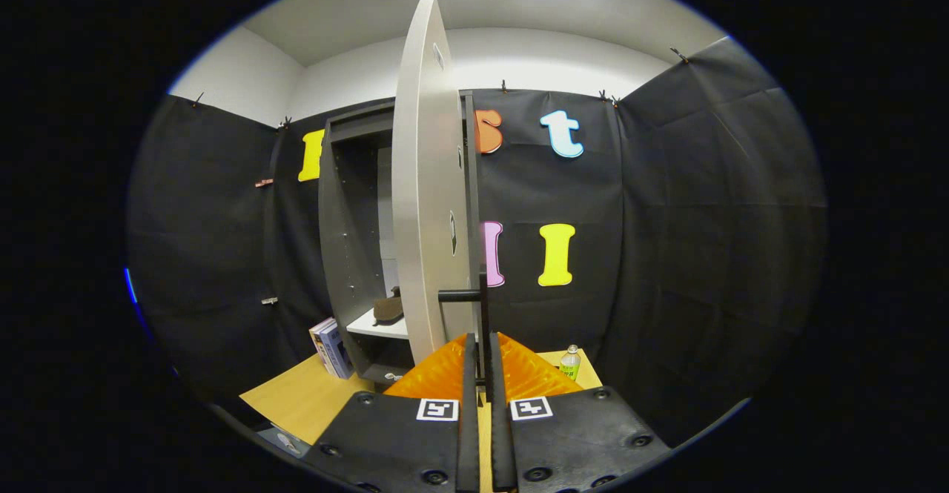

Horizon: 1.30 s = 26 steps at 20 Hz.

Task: Open the shoe cabinet door, grab the shoes and put them into the shoe cabinet, then close the shoe cabinet door.

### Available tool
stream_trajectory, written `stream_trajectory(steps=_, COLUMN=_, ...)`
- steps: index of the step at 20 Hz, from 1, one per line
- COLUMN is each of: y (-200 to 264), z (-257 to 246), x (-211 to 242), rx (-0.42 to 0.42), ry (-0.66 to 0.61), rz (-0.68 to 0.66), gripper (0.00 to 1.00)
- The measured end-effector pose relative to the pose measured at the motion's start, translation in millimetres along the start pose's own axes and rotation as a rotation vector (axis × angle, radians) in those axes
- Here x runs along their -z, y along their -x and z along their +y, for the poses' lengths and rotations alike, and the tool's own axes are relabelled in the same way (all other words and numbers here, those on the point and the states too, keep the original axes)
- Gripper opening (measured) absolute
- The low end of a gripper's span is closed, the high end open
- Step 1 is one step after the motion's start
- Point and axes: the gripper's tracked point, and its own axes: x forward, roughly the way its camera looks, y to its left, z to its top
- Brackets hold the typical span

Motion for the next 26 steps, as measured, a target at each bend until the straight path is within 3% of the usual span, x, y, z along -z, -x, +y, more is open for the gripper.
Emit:
stream_trajectory(steps=5, y=27.0, z=15.1, x=-27.0, rx=-0.020, ry=0.020, rz=-0.088, gripper=0.11)
stream_trajectory(steps=10, y=22.4, z=69.5, x=-9.9, rx=-0.136, ry=-0.003, rz=-0.038, gripper=0.11)
stream_trajectory(steps=15, y=-3.6, z=140.4, x=41.4, rx=-0.259, ry=0.001, rz=0.081, gripper=0.11)
stream_trajectory(steps=23, y=-73.5, z=216.0, x=156.3, rx=-0.222, ry=0.004, rz=0.298, gripper=0.10)
stream_trajectory(steps=25, y=-95.3, z=229.4, x=196.6, rx=-0.177, ry=0.001, rz=0.376, gripper=0.39)
stream_trajectory(steps=26, y=-104.1, z=236.0, x=216.8, rx=-0.158, ry=-0.013, rz=0.419, gripper=0.38)
